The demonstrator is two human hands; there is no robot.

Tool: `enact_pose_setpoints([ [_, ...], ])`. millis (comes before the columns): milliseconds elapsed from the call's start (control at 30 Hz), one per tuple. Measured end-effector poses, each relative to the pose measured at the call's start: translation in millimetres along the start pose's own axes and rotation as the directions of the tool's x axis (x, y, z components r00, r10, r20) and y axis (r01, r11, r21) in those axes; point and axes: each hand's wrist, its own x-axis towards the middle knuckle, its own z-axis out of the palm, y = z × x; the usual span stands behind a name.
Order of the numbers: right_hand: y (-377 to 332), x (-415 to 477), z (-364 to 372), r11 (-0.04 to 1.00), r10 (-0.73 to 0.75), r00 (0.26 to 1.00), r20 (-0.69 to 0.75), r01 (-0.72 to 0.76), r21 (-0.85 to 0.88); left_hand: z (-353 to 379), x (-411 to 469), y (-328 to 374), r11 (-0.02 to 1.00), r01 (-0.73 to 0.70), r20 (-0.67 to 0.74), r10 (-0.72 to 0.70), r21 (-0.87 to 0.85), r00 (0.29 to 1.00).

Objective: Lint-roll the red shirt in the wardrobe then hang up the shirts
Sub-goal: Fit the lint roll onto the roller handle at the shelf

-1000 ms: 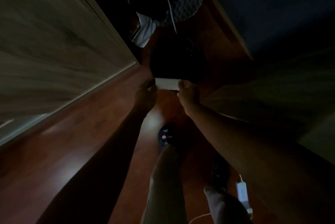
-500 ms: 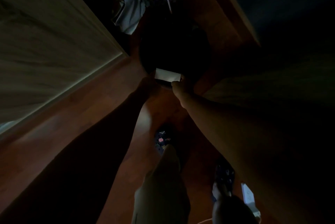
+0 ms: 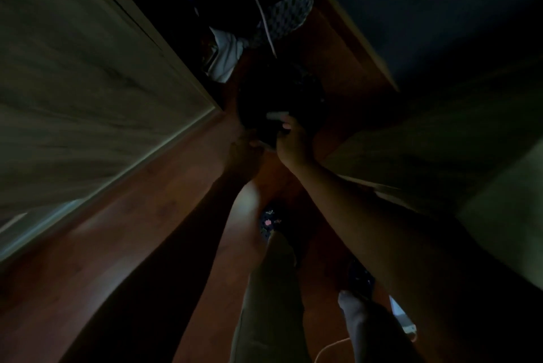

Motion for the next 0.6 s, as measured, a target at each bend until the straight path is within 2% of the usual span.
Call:
enact_pose_setpoints([
  [67, -25, -31, -27, 0.998, -0.049, 0.998, -0.044, 0.051, 0.023, -17, -13, 34, 0.998, -0.040, -0.048, 0.042, 0.040, 0.998],
  [200, -70, -106, -98, 0.981, -0.170, 0.981, -0.098, 0.178, 0.082, -33, -80, 115, 0.972, -0.214, -0.117, 0.225, 0.100, 0.967],
  [300, -85, -162, -163, 0.956, -0.236, 0.955, -0.182, 0.261, 0.134, -25, -116, 184, 0.925, -0.355, -0.127, 0.372, 0.139, 0.920],
  [367, -83, -196, -210, 0.947, -0.273, 0.930, -0.247, 0.305, 0.102, -8, -138, 226, 0.882, -0.438, -0.131, 0.462, 0.174, 0.877],
  [467, -62, -243, -284, 0.936, -0.315, 0.888, -0.336, 0.349, 0.045, 35, -168, 281, 0.804, -0.544, -0.046, 0.569, 0.240, 0.821],
  [600, -6, -279, -363, 0.927, -0.355, 0.815, -0.458, 0.371, -0.059, 114, -197, 334, 0.653, -0.696, 0.214, 0.665, 0.300, 0.716],
])
